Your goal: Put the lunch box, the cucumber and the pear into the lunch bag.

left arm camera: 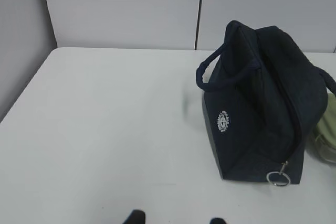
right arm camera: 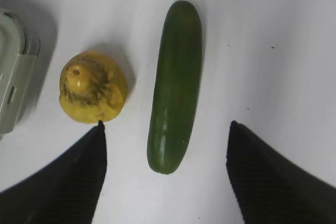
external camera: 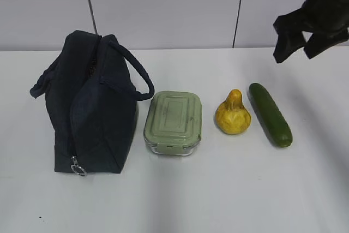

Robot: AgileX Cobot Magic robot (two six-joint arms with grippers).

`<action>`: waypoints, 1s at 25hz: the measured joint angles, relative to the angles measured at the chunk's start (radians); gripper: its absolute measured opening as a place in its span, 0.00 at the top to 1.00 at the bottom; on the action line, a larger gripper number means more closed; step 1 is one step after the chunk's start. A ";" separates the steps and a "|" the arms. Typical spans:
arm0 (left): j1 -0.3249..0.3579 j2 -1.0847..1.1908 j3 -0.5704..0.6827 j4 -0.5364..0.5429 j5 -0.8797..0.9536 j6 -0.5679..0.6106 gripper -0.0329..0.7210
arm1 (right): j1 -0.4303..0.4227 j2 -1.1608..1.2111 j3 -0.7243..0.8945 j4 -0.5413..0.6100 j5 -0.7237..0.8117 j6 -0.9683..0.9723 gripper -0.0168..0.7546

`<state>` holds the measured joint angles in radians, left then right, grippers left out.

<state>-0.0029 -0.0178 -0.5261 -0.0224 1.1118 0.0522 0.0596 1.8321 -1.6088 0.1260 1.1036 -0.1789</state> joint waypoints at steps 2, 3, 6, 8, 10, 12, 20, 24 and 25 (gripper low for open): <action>0.000 0.000 0.000 0.000 0.000 0.000 0.64 | 0.007 0.063 -0.040 0.014 0.002 -0.003 0.24; 0.000 0.000 0.000 0.000 0.000 0.000 0.64 | 0.007 0.096 -0.053 0.021 0.002 -0.003 0.24; 0.000 0.000 0.000 0.000 0.000 0.000 0.64 | 0.007 0.179 -0.083 0.025 0.002 -0.003 0.24; 0.000 0.000 0.000 0.000 0.000 0.000 0.64 | 0.007 0.232 -0.094 0.025 0.002 -0.003 0.23; 0.000 0.000 0.000 0.000 0.000 0.000 0.64 | 0.007 0.275 -0.104 0.025 0.002 -0.003 0.23; 0.000 0.000 0.000 0.000 0.000 0.000 0.64 | 0.007 0.312 -0.113 0.025 0.002 -0.003 0.23; 0.000 0.000 0.000 0.000 0.000 0.000 0.64 | 0.007 0.398 -0.146 -0.032 0.002 0.021 0.23; 0.000 0.000 0.000 0.000 0.000 0.000 0.64 | 0.007 0.422 -0.150 -0.046 0.002 0.033 0.23; 0.000 0.000 0.000 0.000 0.000 0.000 0.64 | 0.007 0.432 -0.150 -0.046 0.002 0.033 0.23</action>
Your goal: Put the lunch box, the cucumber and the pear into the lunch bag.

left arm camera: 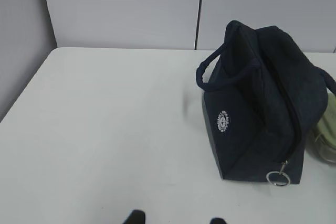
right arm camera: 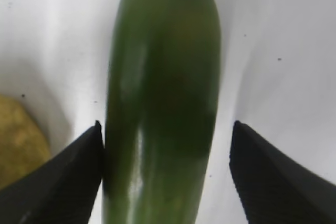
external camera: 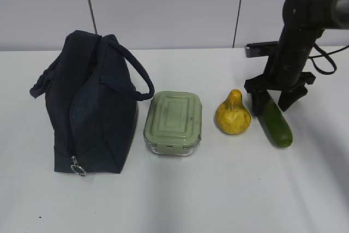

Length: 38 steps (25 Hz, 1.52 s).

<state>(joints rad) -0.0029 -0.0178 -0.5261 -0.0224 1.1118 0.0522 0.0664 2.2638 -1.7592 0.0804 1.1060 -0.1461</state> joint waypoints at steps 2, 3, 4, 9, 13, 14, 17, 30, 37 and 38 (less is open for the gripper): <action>0.000 0.000 0.000 0.000 0.000 0.000 0.64 | 0.000 0.017 0.000 0.000 0.000 0.002 0.23; 0.000 0.000 0.000 0.000 0.000 0.000 0.64 | 0.000 0.024 -0.001 0.000 0.000 0.002 0.24; 0.000 0.000 0.000 0.000 0.000 0.000 0.64 | 0.000 0.023 -0.003 0.000 0.000 0.002 0.25; 0.000 0.000 0.000 0.000 0.000 0.000 0.64 | 0.000 0.027 -0.015 0.000 0.003 0.002 0.43; 0.000 0.000 0.000 0.000 0.000 0.000 0.64 | 0.000 0.029 -0.058 0.000 0.039 0.002 0.45; 0.000 0.000 0.000 0.000 0.000 0.000 0.64 | 0.000 0.029 -0.077 0.000 0.056 0.002 0.45; 0.000 0.000 0.000 0.000 0.000 0.000 0.64 | 0.000 0.029 -0.149 0.000 0.097 0.004 0.45; 0.000 0.000 0.000 -0.013 -0.004 0.000 0.64 | 0.001 -0.073 -0.346 0.067 0.123 0.004 0.45; 0.000 0.000 0.000 -0.069 -0.005 0.000 0.64 | 0.001 -0.187 -0.347 0.152 0.134 0.006 0.45; 0.000 0.000 0.000 -0.081 -0.006 0.000 0.64 | 0.001 -0.203 -0.347 0.168 0.137 0.006 0.45</action>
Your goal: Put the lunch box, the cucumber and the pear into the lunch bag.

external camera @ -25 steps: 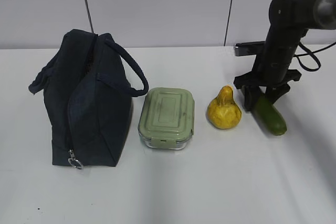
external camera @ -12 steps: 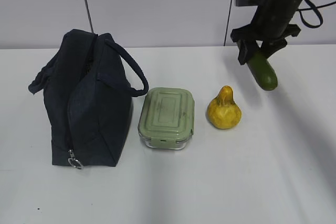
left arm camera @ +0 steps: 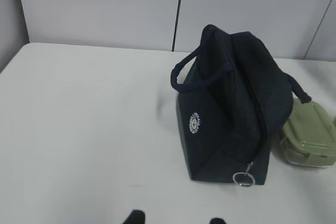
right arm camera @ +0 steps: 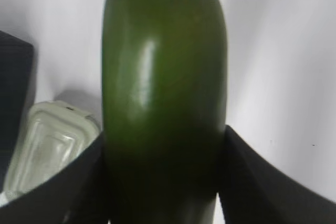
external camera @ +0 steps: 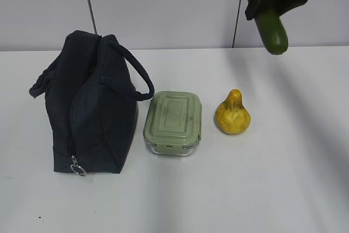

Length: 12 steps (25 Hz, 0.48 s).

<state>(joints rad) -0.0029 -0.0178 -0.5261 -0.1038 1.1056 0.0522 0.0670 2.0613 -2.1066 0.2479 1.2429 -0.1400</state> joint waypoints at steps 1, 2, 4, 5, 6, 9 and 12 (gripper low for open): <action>0.000 0.002 0.000 -0.011 0.000 0.000 0.64 | 0.000 -0.013 0.000 0.019 0.003 0.000 0.45; 0.000 0.009 0.000 -0.024 -0.002 0.000 0.64 | 0.000 -0.027 0.000 0.041 0.002 0.000 0.45; 0.000 0.045 0.000 -0.067 -0.012 0.011 0.64 | 0.000 -0.047 0.000 0.078 0.006 -0.009 0.45; 0.000 0.079 0.000 -0.098 -0.019 0.022 0.63 | 0.000 -0.055 0.000 0.095 0.009 -0.011 0.45; 0.000 0.108 0.000 -0.133 -0.033 0.044 0.63 | 0.000 -0.059 -0.002 0.107 0.009 -0.016 0.45; 0.000 0.230 -0.003 -0.237 -0.120 0.102 0.63 | 0.000 -0.064 -0.002 0.124 0.011 -0.019 0.45; 0.000 0.364 -0.003 -0.369 -0.254 0.189 0.61 | 0.000 -0.064 -0.002 0.130 0.011 -0.021 0.45</action>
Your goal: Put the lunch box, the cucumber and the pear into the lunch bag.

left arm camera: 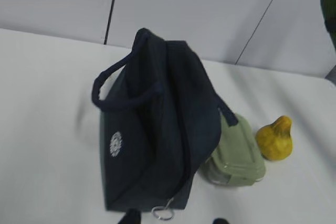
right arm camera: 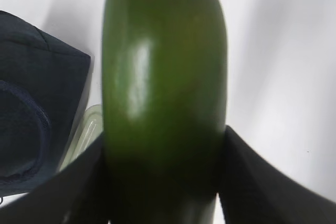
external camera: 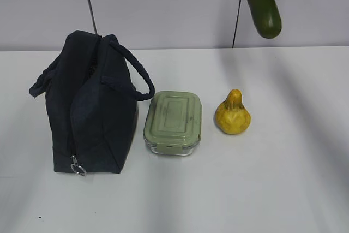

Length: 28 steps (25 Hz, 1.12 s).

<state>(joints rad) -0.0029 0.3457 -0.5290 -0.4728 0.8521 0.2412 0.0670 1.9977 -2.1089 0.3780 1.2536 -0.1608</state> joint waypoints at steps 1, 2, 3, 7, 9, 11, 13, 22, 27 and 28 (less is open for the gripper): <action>0.000 0.044 0.000 -0.051 -0.037 0.043 0.59 | 0.000 0.000 0.000 0.007 0.000 0.000 0.45; 0.000 0.097 0.000 -0.103 -0.068 0.090 0.57 | 0.000 0.000 0.000 0.011 0.000 0.000 0.45; 0.000 0.152 0.000 -0.147 -0.091 0.132 0.55 | 0.000 0.000 0.000 0.019 0.000 0.000 0.45; 0.000 0.352 -0.036 -0.312 -0.170 0.307 0.43 | 0.000 0.000 0.000 0.047 0.000 -0.001 0.45; 0.000 0.457 -0.076 -0.368 -0.198 0.382 0.41 | 0.000 0.000 0.000 0.058 0.000 -0.001 0.45; -0.004 0.554 -0.120 -0.411 -0.208 0.441 0.40 | 0.000 0.000 0.000 0.075 0.000 -0.001 0.45; -0.017 0.652 -0.167 -0.443 -0.217 0.490 0.40 | 0.000 0.000 0.000 0.097 0.000 -0.001 0.45; -0.117 1.008 -0.307 -0.432 -0.239 0.532 0.42 | 0.014 0.000 0.000 0.199 0.000 -0.010 0.45; -0.120 1.084 -0.307 -0.391 -0.245 0.532 0.61 | 0.112 0.000 0.000 0.213 0.000 -0.030 0.45; -0.120 1.089 -0.307 -0.391 -0.245 0.532 0.66 | 0.134 0.000 0.000 0.217 0.000 -0.034 0.45</action>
<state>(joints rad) -0.1234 1.4344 -0.8359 -0.8635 0.6068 0.7728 0.2008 1.9977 -2.1089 0.5955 1.2536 -0.1951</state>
